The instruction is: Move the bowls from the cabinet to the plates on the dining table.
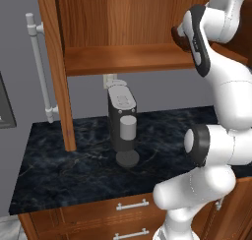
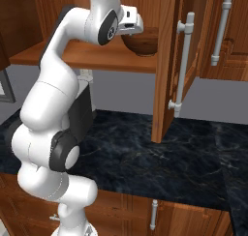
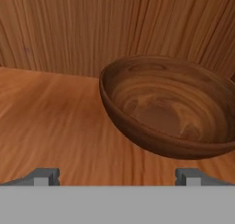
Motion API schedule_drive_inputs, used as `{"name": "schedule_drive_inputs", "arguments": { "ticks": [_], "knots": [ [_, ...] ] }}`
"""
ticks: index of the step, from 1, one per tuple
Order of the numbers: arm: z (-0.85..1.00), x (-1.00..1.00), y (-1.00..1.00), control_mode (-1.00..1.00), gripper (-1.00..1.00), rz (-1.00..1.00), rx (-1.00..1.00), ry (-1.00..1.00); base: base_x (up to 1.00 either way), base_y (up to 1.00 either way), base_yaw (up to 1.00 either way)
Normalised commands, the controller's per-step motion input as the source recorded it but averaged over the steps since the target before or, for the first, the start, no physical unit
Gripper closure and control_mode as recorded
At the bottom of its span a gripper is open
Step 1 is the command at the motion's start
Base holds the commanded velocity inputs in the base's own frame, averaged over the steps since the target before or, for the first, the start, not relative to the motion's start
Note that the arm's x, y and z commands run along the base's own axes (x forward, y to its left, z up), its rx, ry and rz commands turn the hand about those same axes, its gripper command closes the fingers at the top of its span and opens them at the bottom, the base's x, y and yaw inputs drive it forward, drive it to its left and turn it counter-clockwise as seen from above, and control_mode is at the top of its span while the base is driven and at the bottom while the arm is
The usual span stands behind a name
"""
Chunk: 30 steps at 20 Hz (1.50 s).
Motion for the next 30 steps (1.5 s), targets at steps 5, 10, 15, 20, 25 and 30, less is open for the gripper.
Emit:
{"name": "schedule_drive_inputs", "arguments": {
  "ticks": [5,10,15,20,25,30],
  "knots": [
    [0.00,0.23,-0.03,-1.00,-1.00,0.00,0.00,0.00,0.00,0.00,0.00],
    [0.00,0.28,-0.04,-1.00,-1.00,0.00,0.00,0.00,0.00,0.00,0.00],
    [0.00,0.16,-0.03,-1.00,-1.00,0.00,0.00,0.00,0.00,0.00,0.00],
    [0.00,0.03,-0.02,-1.00,-1.00,0.00,0.00,0.00,0.00,0.00,0.00],
    [-0.02,0.01,-0.01,-1.00,-1.00,0.00,0.00,0.00,0.00,0.00,0.00],
    [-0.19,0.02,0.00,-1.00,-1.00,0.00,0.00,0.00,0.00,0.00,0.00]
  ]
}}
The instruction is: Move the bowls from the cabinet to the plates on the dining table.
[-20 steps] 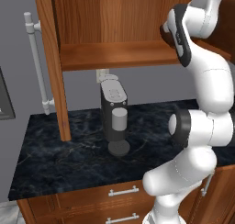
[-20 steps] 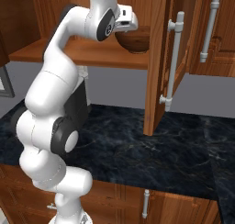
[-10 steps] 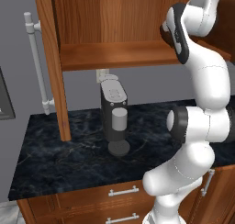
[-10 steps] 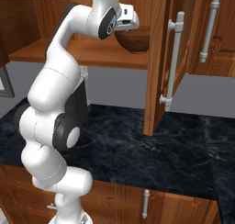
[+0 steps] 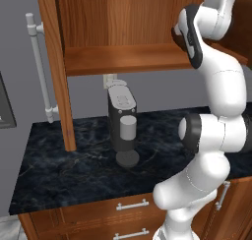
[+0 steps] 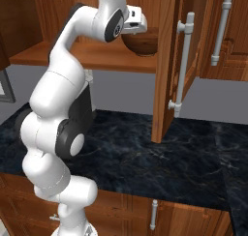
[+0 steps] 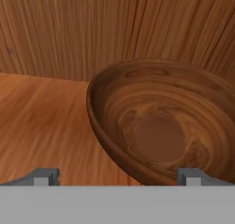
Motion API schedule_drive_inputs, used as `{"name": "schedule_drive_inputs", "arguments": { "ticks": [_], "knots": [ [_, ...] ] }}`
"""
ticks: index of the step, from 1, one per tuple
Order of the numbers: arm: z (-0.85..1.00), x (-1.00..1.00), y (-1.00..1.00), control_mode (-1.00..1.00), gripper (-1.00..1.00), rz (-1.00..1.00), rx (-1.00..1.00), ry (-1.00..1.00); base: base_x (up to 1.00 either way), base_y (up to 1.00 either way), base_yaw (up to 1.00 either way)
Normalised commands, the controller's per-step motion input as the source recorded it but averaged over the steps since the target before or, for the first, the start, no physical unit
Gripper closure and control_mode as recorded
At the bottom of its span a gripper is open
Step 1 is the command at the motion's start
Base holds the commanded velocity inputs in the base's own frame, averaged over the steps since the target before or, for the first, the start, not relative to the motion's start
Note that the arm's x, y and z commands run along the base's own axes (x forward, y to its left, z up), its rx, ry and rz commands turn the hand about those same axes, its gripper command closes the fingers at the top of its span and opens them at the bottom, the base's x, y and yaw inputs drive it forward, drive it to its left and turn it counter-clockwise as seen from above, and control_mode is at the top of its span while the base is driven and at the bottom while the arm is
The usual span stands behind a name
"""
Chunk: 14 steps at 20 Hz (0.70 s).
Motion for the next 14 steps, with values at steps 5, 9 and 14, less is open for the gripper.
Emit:
{"name": "schedule_drive_inputs", "arguments": {
  "ticks": [5,9,14],
  "knots": [
    [-0.22,0.10,0.00,-1.00,-1.00,0.00,0.00,0.00,0.00,0.00,0.00],
    [-0.05,0.16,-0.01,-1.00,-1.00,0.00,0.00,0.00,0.00,0.00,0.00],
    [0.00,0.22,-0.07,-1.00,-1.00,0.00,0.00,0.00,0.00,0.00,0.00]
  ]
}}
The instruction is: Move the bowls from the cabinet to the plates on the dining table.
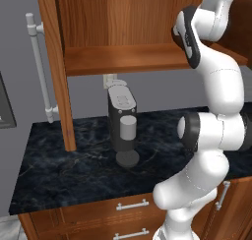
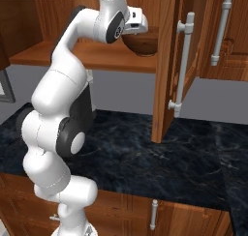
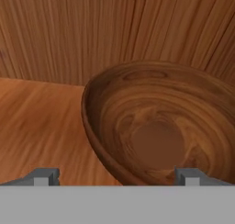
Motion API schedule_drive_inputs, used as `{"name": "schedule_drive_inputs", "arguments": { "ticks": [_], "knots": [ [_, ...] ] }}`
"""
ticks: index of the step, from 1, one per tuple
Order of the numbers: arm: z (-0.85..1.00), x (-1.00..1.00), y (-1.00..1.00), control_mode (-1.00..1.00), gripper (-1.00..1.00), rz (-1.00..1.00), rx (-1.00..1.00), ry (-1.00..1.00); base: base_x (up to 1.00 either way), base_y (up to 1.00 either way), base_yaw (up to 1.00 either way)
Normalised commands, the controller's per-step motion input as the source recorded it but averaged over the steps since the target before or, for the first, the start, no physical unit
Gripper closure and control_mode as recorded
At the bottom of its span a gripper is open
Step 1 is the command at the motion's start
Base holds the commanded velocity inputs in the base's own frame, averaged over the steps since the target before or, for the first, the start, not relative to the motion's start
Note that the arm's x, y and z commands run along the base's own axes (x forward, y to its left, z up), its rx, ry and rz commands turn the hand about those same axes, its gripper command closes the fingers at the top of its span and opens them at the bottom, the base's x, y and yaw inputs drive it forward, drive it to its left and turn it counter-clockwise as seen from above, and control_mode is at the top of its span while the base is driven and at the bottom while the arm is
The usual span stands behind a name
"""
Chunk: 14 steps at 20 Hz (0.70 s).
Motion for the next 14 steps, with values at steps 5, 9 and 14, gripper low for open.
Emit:
{"name": "schedule_drive_inputs", "arguments": {
  "ticks": [5,9,14],
  "knots": [
    [0.00,0.10,-0.12,-1.00,-1.00,0.00,0.00,0.00,0.00,0.00,0.00],
    [0.00,0.04,-0.12,-1.00,-1.00,0.00,0.00,0.00,0.00,0.00,0.00],
    [-0.08,0.06,-0.13,-1.00,-1.00,0.00,0.00,0.00,0.00,0.00,0.00]
  ]
}}
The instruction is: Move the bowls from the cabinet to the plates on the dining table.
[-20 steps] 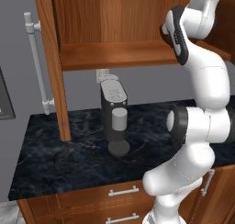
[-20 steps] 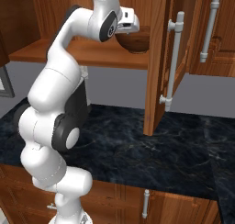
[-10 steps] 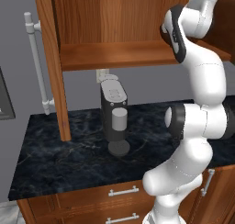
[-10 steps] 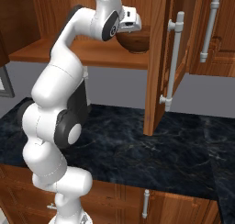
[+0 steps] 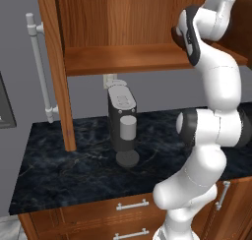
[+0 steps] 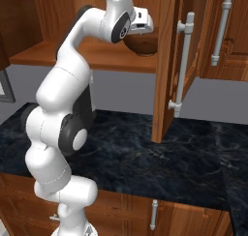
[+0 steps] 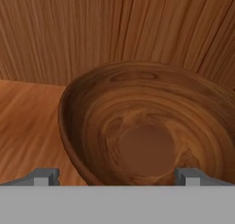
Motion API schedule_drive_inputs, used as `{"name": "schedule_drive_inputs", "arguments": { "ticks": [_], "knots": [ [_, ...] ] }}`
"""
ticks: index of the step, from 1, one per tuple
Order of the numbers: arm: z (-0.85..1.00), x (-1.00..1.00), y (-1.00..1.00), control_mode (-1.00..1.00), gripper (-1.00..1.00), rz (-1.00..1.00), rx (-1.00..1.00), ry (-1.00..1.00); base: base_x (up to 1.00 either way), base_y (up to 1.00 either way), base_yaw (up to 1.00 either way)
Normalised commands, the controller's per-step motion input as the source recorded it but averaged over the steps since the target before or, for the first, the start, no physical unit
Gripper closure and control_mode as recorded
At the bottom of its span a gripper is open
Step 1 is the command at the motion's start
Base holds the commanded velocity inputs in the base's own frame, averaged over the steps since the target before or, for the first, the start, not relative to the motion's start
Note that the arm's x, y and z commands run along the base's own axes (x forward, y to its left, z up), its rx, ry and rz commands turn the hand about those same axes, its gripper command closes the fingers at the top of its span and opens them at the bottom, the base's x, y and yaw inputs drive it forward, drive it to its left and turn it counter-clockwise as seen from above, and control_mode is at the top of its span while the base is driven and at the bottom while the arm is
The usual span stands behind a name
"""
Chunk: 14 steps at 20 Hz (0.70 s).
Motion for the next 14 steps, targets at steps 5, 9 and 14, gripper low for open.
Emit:
{"name": "schedule_drive_inputs", "arguments": {
  "ticks": [5,9,14],
  "knots": [
    [-0.20,0.04,-0.05,-1.00,-1.00,0.00,0.00,0.00,0.00,0.00,0.00],
    [-0.23,0.00,0.00,-1.00,-1.00,0.00,0.00,0.00,0.00,0.00,0.00],
    [-0.15,0.01,0.00,-1.00,-1.00,0.00,0.00,0.00,0.00,0.00,0.00]
  ]
}}
